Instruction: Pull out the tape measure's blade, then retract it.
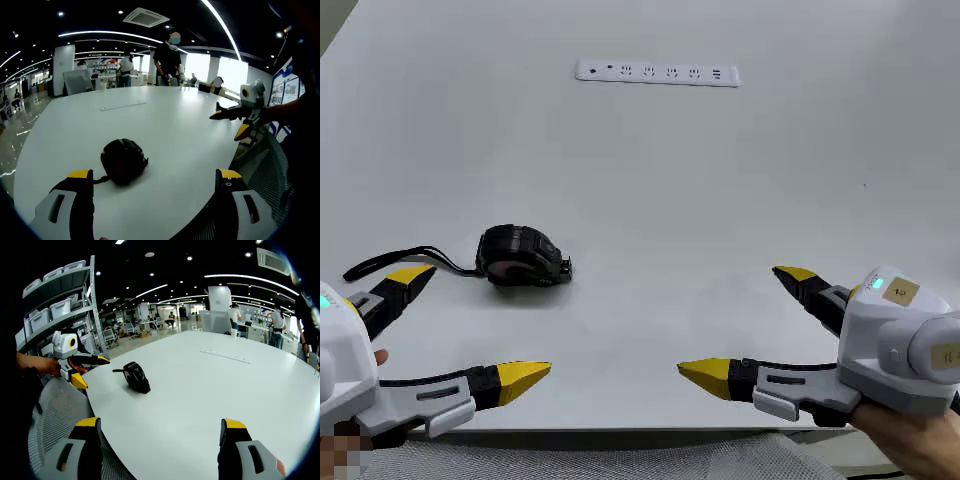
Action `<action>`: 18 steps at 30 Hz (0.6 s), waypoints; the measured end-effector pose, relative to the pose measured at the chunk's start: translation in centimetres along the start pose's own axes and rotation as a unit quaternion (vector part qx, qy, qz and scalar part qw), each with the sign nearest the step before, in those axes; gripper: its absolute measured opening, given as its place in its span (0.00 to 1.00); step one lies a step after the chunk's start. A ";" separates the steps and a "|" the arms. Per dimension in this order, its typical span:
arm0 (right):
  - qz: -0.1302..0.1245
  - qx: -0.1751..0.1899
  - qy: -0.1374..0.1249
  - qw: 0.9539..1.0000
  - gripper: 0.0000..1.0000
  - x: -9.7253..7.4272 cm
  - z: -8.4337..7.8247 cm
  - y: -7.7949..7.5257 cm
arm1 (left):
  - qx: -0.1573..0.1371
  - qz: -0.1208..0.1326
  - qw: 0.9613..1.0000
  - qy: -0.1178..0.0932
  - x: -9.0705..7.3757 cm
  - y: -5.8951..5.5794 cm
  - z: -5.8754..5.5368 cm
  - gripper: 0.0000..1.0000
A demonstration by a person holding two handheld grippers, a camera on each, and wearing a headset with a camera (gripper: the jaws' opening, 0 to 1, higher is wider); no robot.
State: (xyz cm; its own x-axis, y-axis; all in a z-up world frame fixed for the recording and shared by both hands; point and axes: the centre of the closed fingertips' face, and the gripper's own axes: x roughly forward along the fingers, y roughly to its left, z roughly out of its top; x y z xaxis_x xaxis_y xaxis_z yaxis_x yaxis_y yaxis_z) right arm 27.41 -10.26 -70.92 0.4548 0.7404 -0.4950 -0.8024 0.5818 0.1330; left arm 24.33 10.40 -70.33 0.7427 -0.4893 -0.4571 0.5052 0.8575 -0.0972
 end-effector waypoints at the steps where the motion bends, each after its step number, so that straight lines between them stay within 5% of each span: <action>1: -0.001 0.000 0.001 1.000 0.98 0.0 0.0 0.0 | -0.001 0.000 1.000 0.000 0.0 0.0 0.0 0.99; 18: 0.000 -0.008 0.004 1.000 0.99 -0.1 -0.2 -0.1 | 0.003 0.004 1.000 0.003 -0.1 0.2 0.0 0.99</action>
State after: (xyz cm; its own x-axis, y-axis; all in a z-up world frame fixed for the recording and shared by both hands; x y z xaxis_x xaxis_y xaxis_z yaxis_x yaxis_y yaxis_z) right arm 27.38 -10.39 -71.03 0.4522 0.7370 -0.5023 -0.8085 0.5765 0.1181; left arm 24.39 10.65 -70.27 0.7439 -0.4814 -0.4636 0.5018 0.8605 -0.0885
